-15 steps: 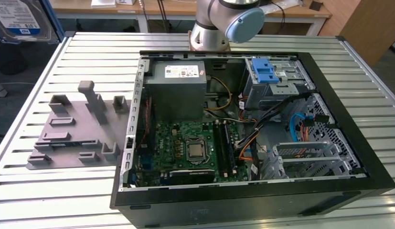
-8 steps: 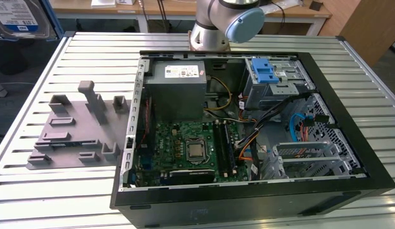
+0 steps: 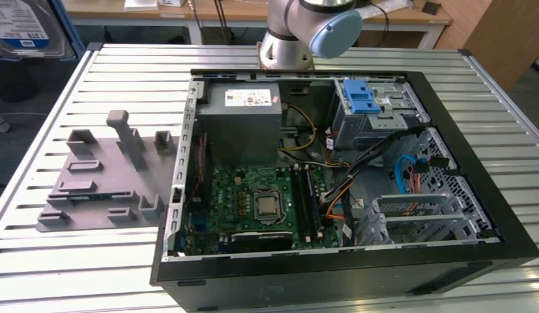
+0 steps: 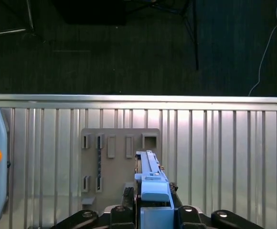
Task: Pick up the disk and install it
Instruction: 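Pick up the disk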
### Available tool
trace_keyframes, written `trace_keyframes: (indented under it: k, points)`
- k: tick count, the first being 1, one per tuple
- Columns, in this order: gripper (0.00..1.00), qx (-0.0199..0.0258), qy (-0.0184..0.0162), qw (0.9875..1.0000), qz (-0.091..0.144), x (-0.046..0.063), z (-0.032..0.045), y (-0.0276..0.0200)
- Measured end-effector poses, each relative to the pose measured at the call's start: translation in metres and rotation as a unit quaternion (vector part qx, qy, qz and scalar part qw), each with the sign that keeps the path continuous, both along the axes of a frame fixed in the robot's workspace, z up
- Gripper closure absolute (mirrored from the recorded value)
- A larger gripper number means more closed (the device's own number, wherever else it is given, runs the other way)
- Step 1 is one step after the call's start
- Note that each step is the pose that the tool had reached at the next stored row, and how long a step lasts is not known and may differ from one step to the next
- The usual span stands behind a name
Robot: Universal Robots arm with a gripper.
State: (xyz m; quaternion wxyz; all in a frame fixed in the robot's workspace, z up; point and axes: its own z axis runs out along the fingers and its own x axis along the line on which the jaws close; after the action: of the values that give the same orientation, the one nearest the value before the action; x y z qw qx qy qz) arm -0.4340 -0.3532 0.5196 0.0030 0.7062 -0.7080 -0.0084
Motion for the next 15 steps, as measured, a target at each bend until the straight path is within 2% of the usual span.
trace_keyframes:
  k: [7,15]
  points:
    - [0.64,0.0,0.005,1.0,0.0,0.017,0.0,-0.0027]
    - [0.64,0.0,0.0054,1.0,0.0,0.025,0.0,-0.0043]
